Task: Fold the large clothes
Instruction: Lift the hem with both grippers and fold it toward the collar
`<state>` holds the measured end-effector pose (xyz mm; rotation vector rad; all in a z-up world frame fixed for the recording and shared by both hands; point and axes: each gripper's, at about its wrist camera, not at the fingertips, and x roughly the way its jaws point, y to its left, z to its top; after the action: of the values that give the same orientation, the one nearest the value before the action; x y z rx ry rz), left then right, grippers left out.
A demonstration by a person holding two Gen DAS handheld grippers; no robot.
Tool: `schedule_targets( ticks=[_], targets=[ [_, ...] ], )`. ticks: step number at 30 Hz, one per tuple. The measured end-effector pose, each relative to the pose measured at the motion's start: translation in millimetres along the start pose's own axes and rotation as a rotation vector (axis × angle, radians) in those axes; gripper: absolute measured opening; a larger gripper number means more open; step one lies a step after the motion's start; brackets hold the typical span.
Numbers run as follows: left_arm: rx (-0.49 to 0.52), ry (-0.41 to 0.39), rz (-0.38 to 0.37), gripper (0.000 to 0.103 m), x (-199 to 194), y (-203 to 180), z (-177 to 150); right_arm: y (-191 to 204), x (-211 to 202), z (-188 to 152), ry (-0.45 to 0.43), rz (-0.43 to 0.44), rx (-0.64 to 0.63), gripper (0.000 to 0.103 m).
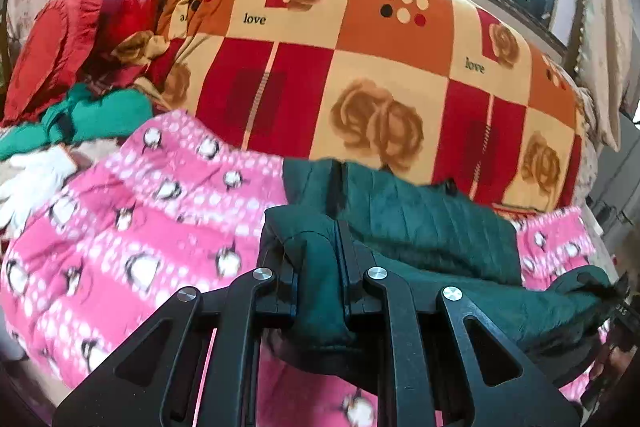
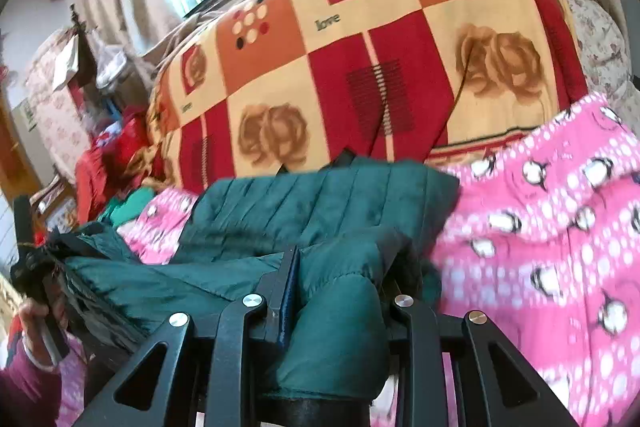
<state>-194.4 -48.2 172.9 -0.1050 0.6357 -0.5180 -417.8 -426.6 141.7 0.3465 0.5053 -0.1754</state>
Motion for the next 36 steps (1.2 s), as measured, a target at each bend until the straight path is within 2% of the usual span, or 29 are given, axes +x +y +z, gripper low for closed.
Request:
schedule_targets(
  ticks=[6, 10, 16, 18, 22, 25, 28, 29, 31, 32, 33, 34, 36],
  targets=[
    [0.018, -0.036, 0.079, 0.014, 59.2, -21.4, 39.1, -15.9, 47.3, 47.4, -0.024, -0.058, 0.023, 0.026],
    [0.03, -0.036, 0.136, 0.014, 105.0, -30.6, 60.5, -38.1, 89.5, 73.6, -0.006, -0.113, 0.058, 0.026],
    [0.034, 0.073, 0.202, 0.014, 187.7, -26.7, 59.8, -72.8, 157.5, 73.2, 0.082, -0.148, 0.107, 0.026],
    [0.038, 0.105, 0.216, 0.016, 206.6, -25.5, 54.3, -82.6, 176.9, 67.1, 0.111, -0.149, 0.14, 0.03],
    [0.03, 0.121, 0.199, 0.018, 221.6, -21.7, 50.2, -100.5, 184.2, 61.5, 0.097, -0.089, 0.258, 0.038],
    [-0.005, 0.132, 0.155, 0.022, 222.6, -15.2, 51.0, -99.2, 177.2, 63.9, 0.094, -0.077, 0.256, 0.045],
    [-0.056, 0.147, 0.074, 0.031, 216.8, -5.3, 54.0, -93.6, 162.5, 69.4, 0.079, -0.056, 0.235, 0.062],
    [-0.08, 0.149, 0.041, 0.038, 211.9, -1.1, 55.7, -91.4, 159.3, 71.7, 0.071, -0.05, 0.233, 0.068],
    [-0.119, 0.143, -0.024, 0.056, 200.3, 6.0, 59.6, -89.4, 147.2, 76.2, 0.041, -0.062, 0.227, 0.079],
    [-0.122, 0.134, -0.032, 0.075, 195.3, 7.0, 61.3, -87.9, 139.5, 78.9, 0.012, -0.08, 0.223, 0.081],
    [-0.121, 0.104, -0.024, 0.087, 186.2, 9.2, 62.4, -87.7, 132.9, 80.9, -0.01, -0.085, 0.222, 0.081],
    [-0.121, 0.064, -0.02, 0.088, 176.6, 10.6, 64.5, -87.4, 125.9, 82.8, -0.028, -0.078, 0.224, 0.081],
    [-0.11, 0.047, -0.024, 0.089, 167.7, 11.3, 67.7, -83.6, 117.6, 84.2, -0.042, -0.064, 0.22, 0.081]
  ],
)
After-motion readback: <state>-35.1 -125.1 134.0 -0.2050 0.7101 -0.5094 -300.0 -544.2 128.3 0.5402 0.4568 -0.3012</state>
